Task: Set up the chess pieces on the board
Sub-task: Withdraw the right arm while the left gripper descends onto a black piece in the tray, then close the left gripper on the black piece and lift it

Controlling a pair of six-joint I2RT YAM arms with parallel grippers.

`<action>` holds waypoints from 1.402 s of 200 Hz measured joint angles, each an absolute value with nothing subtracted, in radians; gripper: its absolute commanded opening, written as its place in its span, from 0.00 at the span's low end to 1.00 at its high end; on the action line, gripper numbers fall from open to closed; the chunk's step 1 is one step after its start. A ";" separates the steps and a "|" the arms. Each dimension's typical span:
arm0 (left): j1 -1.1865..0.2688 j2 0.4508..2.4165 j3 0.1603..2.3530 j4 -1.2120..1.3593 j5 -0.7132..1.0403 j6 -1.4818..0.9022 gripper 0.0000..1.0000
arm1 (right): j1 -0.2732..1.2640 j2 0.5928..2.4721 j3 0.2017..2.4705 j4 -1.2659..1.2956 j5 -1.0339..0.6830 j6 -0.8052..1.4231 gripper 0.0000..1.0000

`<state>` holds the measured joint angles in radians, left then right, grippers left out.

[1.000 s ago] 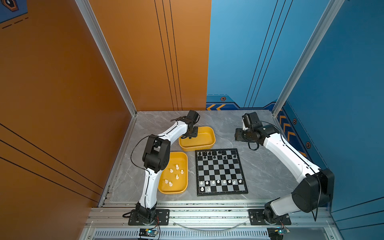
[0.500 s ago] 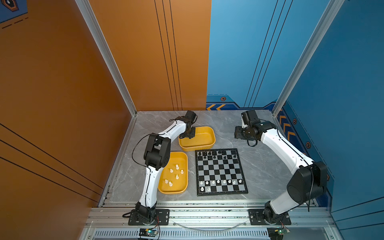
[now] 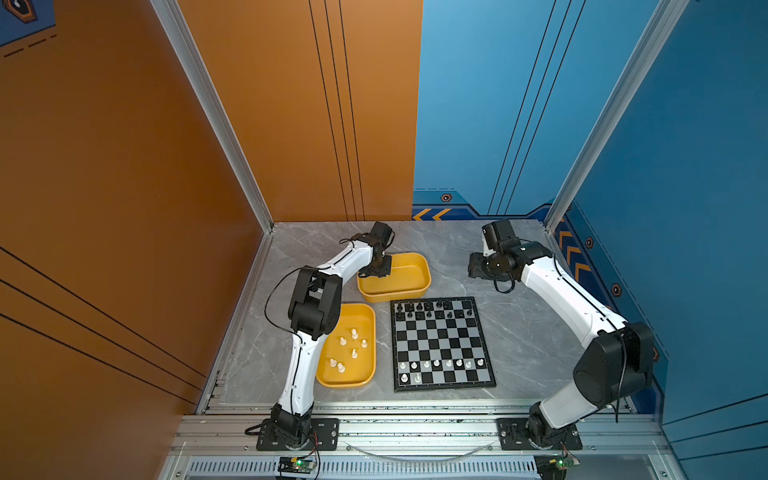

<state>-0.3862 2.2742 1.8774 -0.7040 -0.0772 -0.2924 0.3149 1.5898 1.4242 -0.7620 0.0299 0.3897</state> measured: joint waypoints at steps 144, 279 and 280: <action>-0.387 2.287 1.878 -0.704 -0.058 -0.283 0.09 | 0.315 1.590 1.424 -0.772 0.030 0.390 0.63; -0.442 2.094 1.802 -0.715 -0.052 -0.277 0.09 | 0.328 1.474 1.358 -0.777 0.035 0.398 0.63; -0.443 2.093 1.802 -0.715 -0.051 -0.277 0.09 | 0.328 1.474 1.357 -0.777 0.035 0.398 0.63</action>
